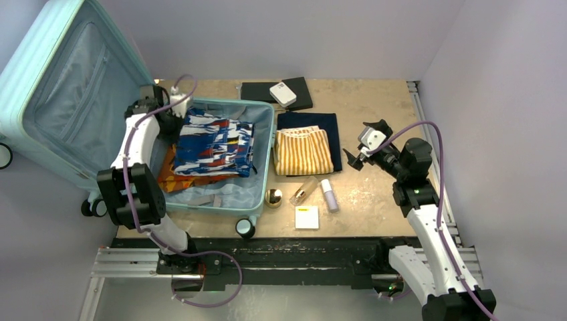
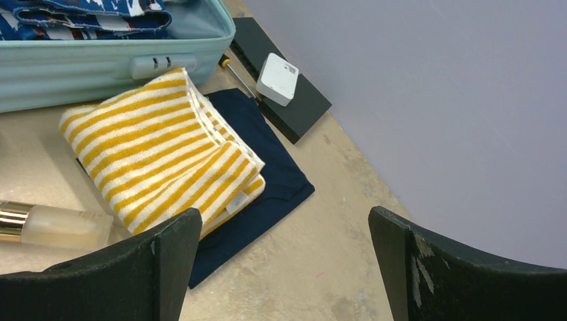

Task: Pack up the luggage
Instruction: Place the clothes in the luggage.

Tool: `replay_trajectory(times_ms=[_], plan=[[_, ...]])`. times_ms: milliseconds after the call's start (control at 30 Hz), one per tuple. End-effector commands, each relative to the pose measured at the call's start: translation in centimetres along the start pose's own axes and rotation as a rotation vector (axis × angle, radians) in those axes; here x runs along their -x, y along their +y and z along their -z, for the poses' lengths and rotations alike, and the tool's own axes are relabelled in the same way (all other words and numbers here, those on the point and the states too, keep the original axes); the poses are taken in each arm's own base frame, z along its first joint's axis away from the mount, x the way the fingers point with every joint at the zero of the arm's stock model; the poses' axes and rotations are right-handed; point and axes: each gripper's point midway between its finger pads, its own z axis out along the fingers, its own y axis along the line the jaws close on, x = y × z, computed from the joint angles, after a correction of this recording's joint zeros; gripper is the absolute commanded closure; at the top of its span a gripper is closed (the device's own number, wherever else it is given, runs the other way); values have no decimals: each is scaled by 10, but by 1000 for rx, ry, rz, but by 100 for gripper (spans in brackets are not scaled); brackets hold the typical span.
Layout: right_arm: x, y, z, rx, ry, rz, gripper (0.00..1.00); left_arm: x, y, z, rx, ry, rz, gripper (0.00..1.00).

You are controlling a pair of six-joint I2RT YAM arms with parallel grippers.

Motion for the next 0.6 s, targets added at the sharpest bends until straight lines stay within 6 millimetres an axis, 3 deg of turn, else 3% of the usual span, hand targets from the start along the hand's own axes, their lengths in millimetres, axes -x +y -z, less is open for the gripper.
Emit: replay_trajectory(times_ms=[0, 133, 233, 433, 567], plan=[[6, 0, 2, 0, -22, 19, 1, 90, 19, 62, 60, -322, 45, 100], [5, 0, 1, 3, -20, 18, 1, 124, 30, 51, 50, -393, 100, 100], [4, 0, 1, 4, -18, 17, 1, 137, 34, 23, 35, -393, 133, 100], [3, 1, 0, 7, -14, 17, 1, 135, 33, -47, 70, -285, 143, 100], [2, 3, -2, 22, -14, 14, 1, 128, 36, -70, 137, -235, 155, 100]])
